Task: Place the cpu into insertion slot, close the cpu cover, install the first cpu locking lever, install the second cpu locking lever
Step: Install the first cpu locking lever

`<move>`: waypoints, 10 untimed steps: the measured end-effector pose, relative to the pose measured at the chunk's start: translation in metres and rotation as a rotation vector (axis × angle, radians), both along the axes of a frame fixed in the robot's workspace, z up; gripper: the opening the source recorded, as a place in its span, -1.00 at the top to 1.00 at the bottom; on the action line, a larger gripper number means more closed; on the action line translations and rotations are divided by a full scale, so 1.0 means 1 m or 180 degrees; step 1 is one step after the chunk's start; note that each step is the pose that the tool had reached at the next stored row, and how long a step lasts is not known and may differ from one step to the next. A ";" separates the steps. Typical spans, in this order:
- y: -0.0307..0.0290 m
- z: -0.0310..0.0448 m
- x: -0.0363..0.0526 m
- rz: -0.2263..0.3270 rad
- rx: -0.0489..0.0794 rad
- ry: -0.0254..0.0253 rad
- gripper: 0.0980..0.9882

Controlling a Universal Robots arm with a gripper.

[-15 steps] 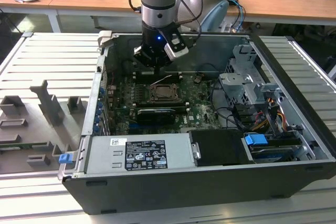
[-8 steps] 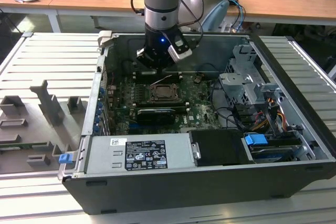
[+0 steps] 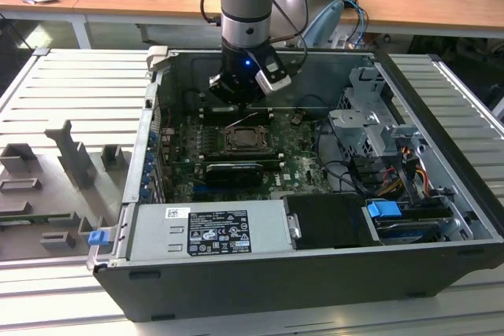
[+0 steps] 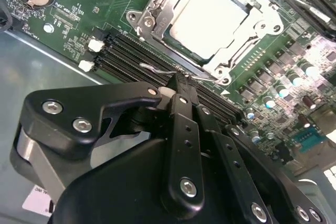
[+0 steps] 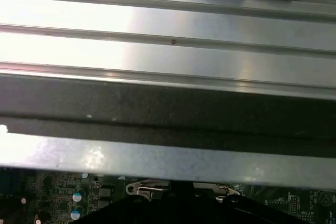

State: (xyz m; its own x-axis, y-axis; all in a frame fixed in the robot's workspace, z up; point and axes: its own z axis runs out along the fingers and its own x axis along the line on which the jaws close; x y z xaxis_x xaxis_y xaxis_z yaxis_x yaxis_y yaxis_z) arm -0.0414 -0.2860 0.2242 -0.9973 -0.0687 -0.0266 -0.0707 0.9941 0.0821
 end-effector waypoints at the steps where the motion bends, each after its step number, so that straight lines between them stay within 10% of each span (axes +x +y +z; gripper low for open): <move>1: 0.0008 -0.0006 0.0006 0.0000 0.0000 0.0000 0.98; 10: 0.0026 -0.0058 0.0153 0.0000 -0.0007 0.0000 0.98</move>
State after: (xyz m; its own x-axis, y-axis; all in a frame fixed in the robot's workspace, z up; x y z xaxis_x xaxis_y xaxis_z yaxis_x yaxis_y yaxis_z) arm -0.0261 -0.2834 0.2184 -0.9973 -0.0688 -0.0264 -0.0707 0.9943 0.0799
